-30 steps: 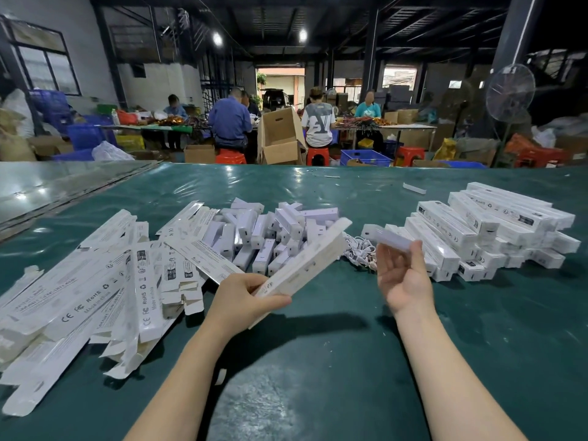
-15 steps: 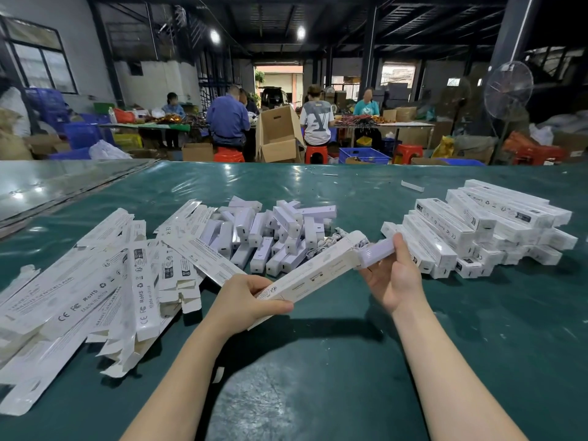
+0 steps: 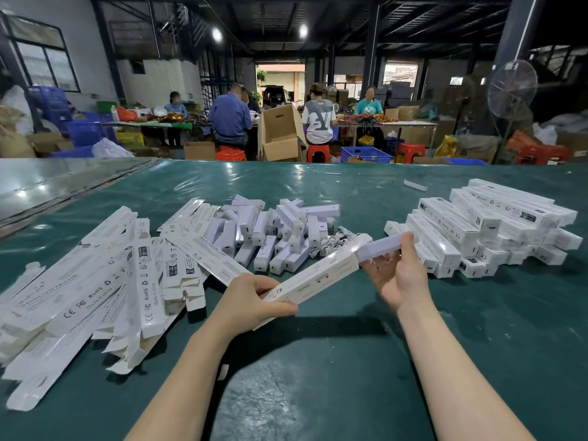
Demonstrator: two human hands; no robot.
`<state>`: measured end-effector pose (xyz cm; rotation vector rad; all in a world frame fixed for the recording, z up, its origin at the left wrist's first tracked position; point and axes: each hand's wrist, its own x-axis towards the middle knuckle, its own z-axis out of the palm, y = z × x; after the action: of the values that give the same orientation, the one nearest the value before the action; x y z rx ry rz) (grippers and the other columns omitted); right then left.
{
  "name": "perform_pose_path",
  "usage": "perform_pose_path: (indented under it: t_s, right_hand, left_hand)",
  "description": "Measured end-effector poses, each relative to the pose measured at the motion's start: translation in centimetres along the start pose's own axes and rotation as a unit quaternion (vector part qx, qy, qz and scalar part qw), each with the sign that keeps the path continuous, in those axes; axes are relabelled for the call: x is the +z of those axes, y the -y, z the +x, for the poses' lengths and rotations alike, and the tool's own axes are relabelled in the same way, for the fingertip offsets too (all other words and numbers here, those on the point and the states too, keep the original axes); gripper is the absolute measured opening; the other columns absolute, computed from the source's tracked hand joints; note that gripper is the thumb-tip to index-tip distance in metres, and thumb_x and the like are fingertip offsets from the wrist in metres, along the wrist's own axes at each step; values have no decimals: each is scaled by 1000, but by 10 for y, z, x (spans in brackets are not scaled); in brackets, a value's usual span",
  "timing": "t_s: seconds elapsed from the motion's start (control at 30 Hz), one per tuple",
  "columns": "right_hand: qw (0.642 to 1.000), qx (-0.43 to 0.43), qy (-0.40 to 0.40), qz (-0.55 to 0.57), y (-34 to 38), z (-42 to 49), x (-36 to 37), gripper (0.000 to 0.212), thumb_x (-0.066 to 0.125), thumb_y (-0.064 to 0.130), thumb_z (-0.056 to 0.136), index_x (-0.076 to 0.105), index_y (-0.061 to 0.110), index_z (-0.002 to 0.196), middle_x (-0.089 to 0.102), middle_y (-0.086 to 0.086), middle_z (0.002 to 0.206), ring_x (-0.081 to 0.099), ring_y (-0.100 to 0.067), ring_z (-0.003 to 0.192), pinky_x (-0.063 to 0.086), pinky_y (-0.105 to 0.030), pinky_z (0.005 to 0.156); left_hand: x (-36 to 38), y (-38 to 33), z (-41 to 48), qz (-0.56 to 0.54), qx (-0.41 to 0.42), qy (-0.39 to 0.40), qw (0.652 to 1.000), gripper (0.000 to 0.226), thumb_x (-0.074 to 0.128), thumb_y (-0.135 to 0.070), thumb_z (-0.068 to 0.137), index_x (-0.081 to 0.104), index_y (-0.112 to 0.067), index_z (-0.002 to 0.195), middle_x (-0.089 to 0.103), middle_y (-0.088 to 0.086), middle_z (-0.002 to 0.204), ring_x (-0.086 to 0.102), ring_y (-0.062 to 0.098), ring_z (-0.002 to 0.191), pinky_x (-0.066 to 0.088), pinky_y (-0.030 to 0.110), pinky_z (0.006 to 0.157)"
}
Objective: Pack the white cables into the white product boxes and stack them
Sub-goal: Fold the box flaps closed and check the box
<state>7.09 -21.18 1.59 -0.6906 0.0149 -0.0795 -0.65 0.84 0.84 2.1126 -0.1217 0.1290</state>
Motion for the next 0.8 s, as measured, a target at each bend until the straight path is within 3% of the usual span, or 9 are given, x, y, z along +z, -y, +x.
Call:
perform_pose_path:
  t_s: [0.2,0.27,0.43,0.53,0.6,0.7,0.8]
  right_hand:
    - [996,-18,69,48,2,0,-3,11,47,31,90,53,22,91,60,-3,94,70,-18,75,58,-38,61]
    - [996,-12,77,50,2,0,-5,13,49,31,88,54,21,94,61,-4,96,70,-19,77,59,-38,63]
    - [997,3,78,9,2,-4,-3,22,53,34,79,52,20,96,64,-3,90,69,-15,70,58,-29,60]
    - [993,-42,71,-85,-4,-5,1,5,48,21,93,51,24,94,68,6,68,66,-8,59,55,-22,54]
    - [971,-103,65,-206,-14,-6,6,14,49,12,93,47,26,94,65,9,66,62,-2,56,53,-19,54]
    - [938,-151,73,-304,-30,-9,13,16,47,11,95,52,23,86,62,6,77,61,0,68,50,-26,71]
    - [930,-69,119,-340,-37,-12,16,28,37,33,98,61,26,88,64,8,97,57,-10,97,44,-32,87]
  left_hand:
    - [0,-1,0,11,-7,-10,1000,19,73,-42,49,72,-35,67,70,4,76,58,8,63,42,22,63]
    - [1,-1,0,14,-7,-19,1000,16,73,-43,49,71,-41,64,71,-2,74,58,4,62,42,17,61]
    - [3,0,3,38,-8,-33,999,17,71,-47,48,71,-36,62,64,-2,61,51,2,55,35,13,52]
    - [5,0,3,39,-9,-22,999,13,71,-48,49,70,-41,60,61,-10,56,50,-1,52,33,10,49]
    - [7,0,2,35,-5,-16,999,15,74,-46,54,71,-35,64,65,-12,59,54,-3,54,35,8,51]
    - [10,1,3,-4,-6,-32,999,13,78,-33,68,68,-33,77,69,-12,63,60,-2,55,41,10,55]
    - [11,1,2,-32,-11,-50,998,15,75,-28,73,65,-30,84,72,-7,70,65,8,58,48,23,62]
